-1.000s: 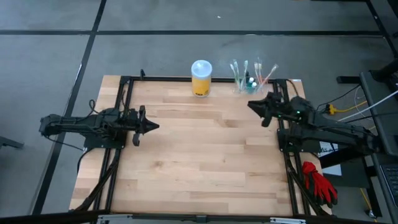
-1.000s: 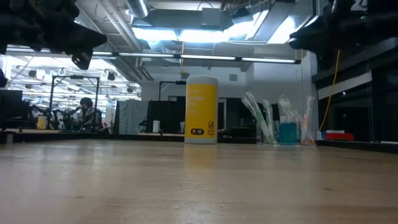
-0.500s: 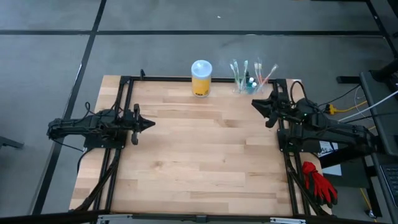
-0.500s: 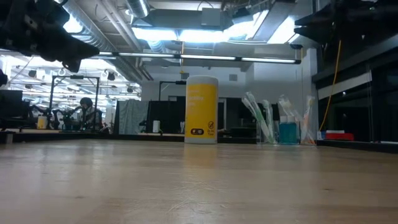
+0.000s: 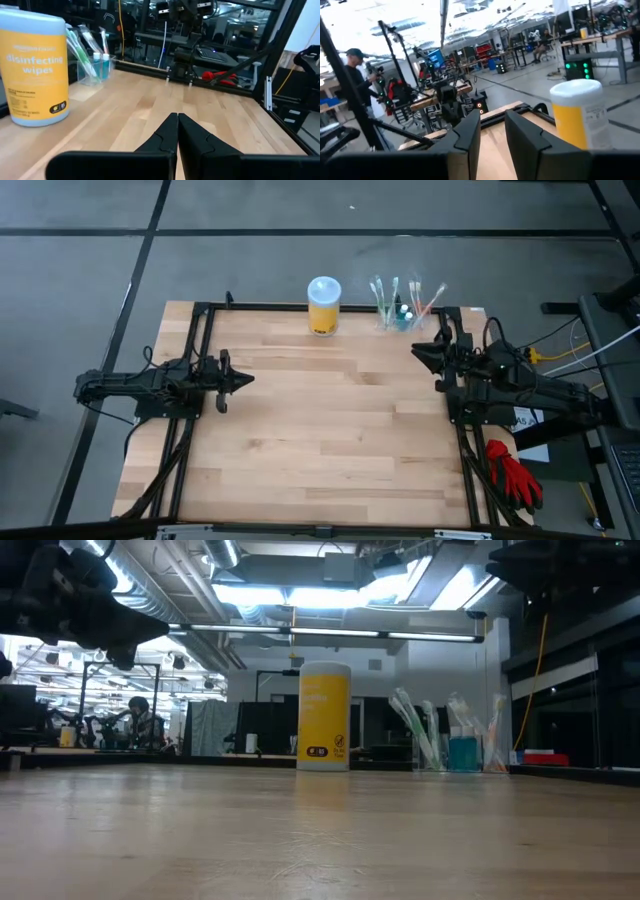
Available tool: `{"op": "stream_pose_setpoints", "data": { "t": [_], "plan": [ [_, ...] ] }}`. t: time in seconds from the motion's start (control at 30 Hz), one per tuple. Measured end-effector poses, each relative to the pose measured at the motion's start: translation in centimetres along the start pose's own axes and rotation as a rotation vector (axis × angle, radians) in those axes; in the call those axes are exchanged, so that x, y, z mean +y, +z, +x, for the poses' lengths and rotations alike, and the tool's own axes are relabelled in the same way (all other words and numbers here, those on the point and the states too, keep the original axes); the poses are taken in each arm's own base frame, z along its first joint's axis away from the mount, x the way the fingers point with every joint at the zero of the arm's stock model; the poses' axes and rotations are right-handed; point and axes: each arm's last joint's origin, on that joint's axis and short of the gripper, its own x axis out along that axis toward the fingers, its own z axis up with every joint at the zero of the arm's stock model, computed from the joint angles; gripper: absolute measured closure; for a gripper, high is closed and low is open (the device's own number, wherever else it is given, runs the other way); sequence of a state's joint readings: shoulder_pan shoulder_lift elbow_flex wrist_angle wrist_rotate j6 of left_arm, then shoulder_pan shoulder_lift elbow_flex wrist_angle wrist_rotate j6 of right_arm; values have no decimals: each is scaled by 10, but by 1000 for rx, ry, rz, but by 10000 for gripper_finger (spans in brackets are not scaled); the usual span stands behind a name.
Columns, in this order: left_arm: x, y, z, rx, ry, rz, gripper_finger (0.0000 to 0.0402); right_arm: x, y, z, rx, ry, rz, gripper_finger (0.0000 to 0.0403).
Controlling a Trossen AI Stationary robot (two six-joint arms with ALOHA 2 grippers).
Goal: Pick & Place toothbrushing station
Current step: Return to Home Position
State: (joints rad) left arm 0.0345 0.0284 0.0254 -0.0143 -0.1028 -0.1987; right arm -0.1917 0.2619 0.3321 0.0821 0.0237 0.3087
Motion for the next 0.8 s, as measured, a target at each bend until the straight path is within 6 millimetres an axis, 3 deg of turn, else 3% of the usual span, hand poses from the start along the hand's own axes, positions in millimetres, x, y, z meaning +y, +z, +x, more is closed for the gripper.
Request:
{"op": "stream_pose_setpoints", "data": {
  "t": [0.4,0.67,0.8],
  "plan": [
    [0,0,0,0,3,-6,398,0,-11,-7,141,105,-129,312],
    [0,0,0,-1,4,-7,398,4,-13,-8,186,247,-96,311],
    [0,0,0,-1,4,-7,398,3,-23,-8,227,271,-104,311]
  ]
}}
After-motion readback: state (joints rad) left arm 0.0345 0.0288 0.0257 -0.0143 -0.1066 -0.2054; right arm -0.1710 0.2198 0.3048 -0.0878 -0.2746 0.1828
